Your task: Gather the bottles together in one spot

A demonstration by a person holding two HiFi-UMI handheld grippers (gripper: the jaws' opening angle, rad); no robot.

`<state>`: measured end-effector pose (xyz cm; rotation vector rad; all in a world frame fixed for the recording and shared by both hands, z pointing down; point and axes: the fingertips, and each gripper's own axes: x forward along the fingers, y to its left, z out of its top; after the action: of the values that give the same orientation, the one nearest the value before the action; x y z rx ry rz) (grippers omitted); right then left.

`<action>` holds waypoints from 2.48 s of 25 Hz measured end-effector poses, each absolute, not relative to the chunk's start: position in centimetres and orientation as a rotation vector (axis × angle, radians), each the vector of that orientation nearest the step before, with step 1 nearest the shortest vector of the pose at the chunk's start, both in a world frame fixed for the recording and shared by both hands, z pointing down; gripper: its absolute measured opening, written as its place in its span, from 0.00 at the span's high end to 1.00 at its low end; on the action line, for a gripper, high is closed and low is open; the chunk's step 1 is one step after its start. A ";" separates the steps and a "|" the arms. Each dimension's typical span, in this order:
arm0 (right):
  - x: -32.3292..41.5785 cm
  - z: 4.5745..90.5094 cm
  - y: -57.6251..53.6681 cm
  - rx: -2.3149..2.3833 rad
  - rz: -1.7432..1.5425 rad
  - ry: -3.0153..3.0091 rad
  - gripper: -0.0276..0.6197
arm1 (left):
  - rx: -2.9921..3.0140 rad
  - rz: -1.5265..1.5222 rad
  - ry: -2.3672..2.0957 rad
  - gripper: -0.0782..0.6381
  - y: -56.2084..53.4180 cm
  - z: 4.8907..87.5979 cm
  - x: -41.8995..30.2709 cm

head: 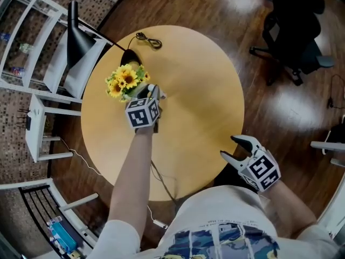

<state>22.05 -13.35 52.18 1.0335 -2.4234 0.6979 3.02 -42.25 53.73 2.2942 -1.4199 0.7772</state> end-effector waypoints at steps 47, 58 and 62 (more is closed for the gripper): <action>2.9 44.1 10.9 1.175 0.442 -2.421 0.56 | 2.212 0.335 -1.424 0.64 13.2 44.1 -22.2; 3.3 42.8 19.1 1.299 0.443 -2.364 0.57 | 2.201 0.337 -1.440 0.64 22.4 44.0 -25.8; 3.2 42.8 19.9 1.287 0.405 -2.325 0.57 | 2.206 0.335 -1.452 0.64 23.6 44.0 -26.1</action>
<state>3.19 19.86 42.76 1.2866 -2.3250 0.4048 -26.10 23.58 43.95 2.2062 -1.4518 0.3355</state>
